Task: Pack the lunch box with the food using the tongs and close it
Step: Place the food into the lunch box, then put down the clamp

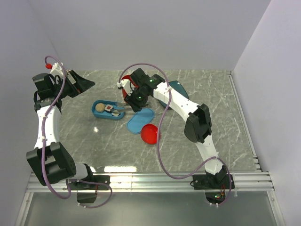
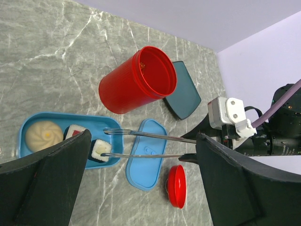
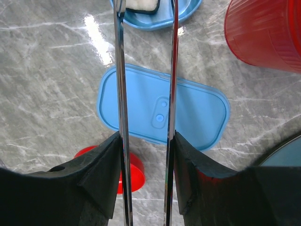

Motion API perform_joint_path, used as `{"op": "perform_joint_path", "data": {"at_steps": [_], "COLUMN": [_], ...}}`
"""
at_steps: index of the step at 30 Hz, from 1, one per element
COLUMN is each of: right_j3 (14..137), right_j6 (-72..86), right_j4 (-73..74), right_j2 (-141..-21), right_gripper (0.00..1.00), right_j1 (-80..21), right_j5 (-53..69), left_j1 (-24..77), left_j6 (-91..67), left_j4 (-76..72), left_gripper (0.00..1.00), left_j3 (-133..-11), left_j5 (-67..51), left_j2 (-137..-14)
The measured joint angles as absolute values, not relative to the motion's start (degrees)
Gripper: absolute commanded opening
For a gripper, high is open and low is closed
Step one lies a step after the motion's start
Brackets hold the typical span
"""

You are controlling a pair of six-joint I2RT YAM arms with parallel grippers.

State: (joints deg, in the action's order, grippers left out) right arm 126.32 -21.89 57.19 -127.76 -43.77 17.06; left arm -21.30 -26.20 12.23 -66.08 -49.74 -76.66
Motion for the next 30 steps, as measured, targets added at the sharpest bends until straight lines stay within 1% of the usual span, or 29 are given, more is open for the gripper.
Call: {"op": "perform_joint_path", "data": {"at_steps": [6,9,16,20,23,27,30], "right_j3": [126.5,124.77,111.59,105.73,101.14,93.19,88.33], "right_j6": [-21.04,-20.8,-21.76,-21.91,-21.15,-19.92,-19.05], "right_j4": [57.25,56.93,57.41,57.95,56.95,53.74,50.85], "right_j2": [-127.26,-124.25,-107.07,-99.74,-96.47,-94.56,-94.72], "right_gripper": [0.5,0.5,0.5,0.5,0.5,0.52,0.52], "right_j1": [-43.79,-43.79,-41.19,-34.79,-26.24,-16.38,-12.6], "right_j5": [18.24,18.87,20.75,22.17,23.38,22.79,20.84], "left_j1": [-21.3,-21.3,-21.43,-21.47,-21.5,-21.58,-21.58], "left_j6": [-26.11,-25.96,-25.69,-26.02,-26.3,-26.24,-26.0], "left_j4": [12.27,12.32,13.02,12.84,12.19,11.88,12.03], "left_gripper": [0.99,1.0,0.99,0.99,1.0,0.99,0.99], "left_j3": [-66.11,-66.17,-66.89,-66.87,-66.43,-65.95,-65.95], "left_j5": [-49.71,-49.71,-49.74,-49.78,-49.84,-50.17,-50.15], "left_j2": [-76.66,-76.66,-76.66,-76.6,-75.99,-75.18,-75.11]}}
